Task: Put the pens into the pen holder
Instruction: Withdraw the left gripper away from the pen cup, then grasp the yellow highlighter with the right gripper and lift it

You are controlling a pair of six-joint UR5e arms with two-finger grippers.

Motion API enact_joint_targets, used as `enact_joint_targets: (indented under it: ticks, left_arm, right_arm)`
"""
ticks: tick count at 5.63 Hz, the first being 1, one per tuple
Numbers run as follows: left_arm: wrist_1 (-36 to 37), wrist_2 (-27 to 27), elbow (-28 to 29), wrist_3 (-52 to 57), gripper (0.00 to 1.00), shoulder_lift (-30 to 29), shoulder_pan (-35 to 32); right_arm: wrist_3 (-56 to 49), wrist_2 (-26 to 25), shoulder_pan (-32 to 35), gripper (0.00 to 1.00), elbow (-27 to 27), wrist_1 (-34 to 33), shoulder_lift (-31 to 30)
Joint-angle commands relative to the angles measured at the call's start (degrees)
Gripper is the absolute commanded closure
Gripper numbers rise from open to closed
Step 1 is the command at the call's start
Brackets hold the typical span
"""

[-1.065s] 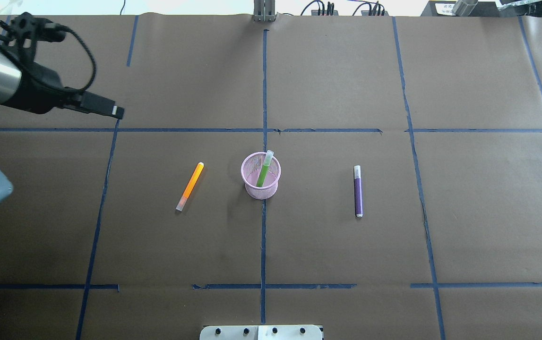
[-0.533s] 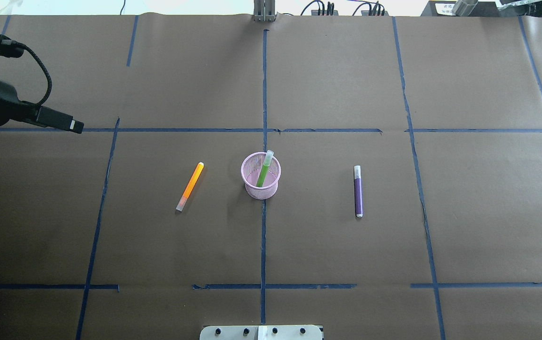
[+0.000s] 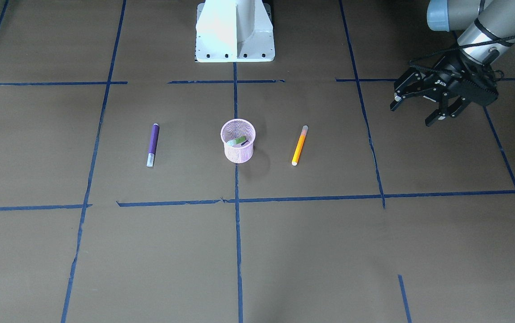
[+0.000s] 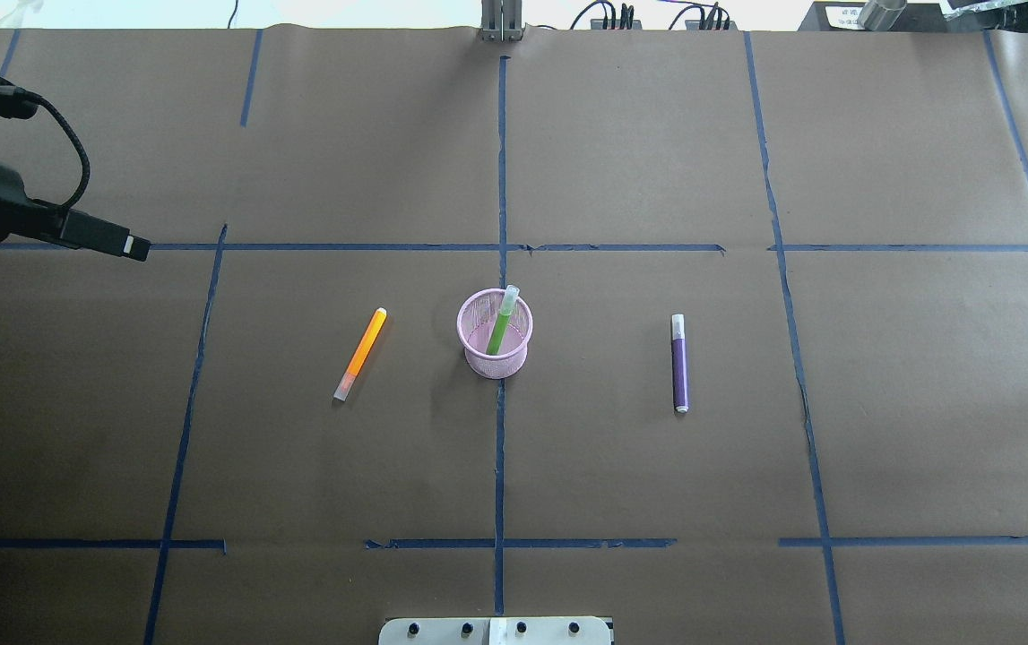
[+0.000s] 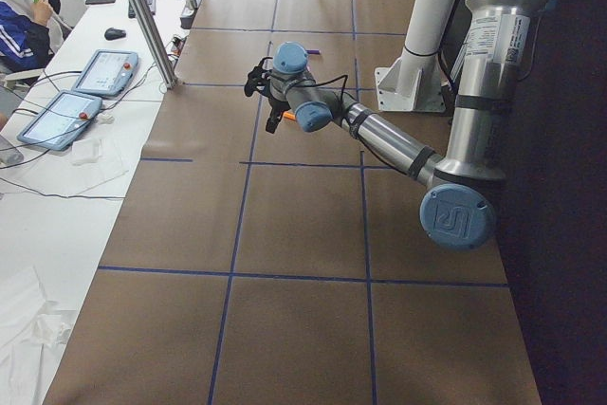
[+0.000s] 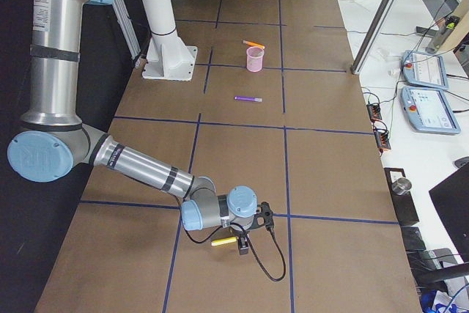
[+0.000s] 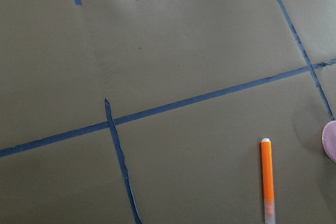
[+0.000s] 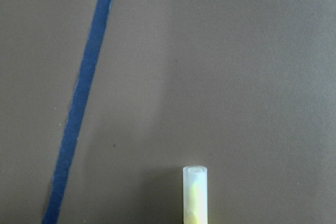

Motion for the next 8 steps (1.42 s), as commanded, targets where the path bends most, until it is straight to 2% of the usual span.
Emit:
enact_joint_targets:
  ticks: [1,2,3,5,6,8]
  left_arm:
    - [-0.14,0.00,0.00,0.92,0.00,0.67,-0.02]
    - [-0.14,0.00,0.00,0.92,0.00,0.67,0.07]
    - [-0.14,-0.09,-0.09,0.92,0.00,0.67,0.07]
    - [-0.06,0.00,-0.35,0.92,0.00,0.76,-0.02]
    - [-0.14,0.00,-0.35,0.92,0.00,0.76,-0.02]
    - [-0.05,0.00,-0.35,0.92,0.00,0.76,-0.02]
  right_arm:
    - [0.37,-0.14,-0.46,0.01,-1.59,-0.03,0.68]
    - [0.45,0.13,-0.46,0.04,-2.99,0.05,1.03]
    - [0.45,0.22,-0.46,0.19,-3.18,-0.03,1.03]
    - [0.45,0.30,-0.46,0.85,-3.36,-0.03,1.21]
    - [0.37,0.65,-0.46,0.99,-3.19,-0.03,1.12]
    - [0.54,3.19,-0.37,1.00,-1.79,0.05,1.21]
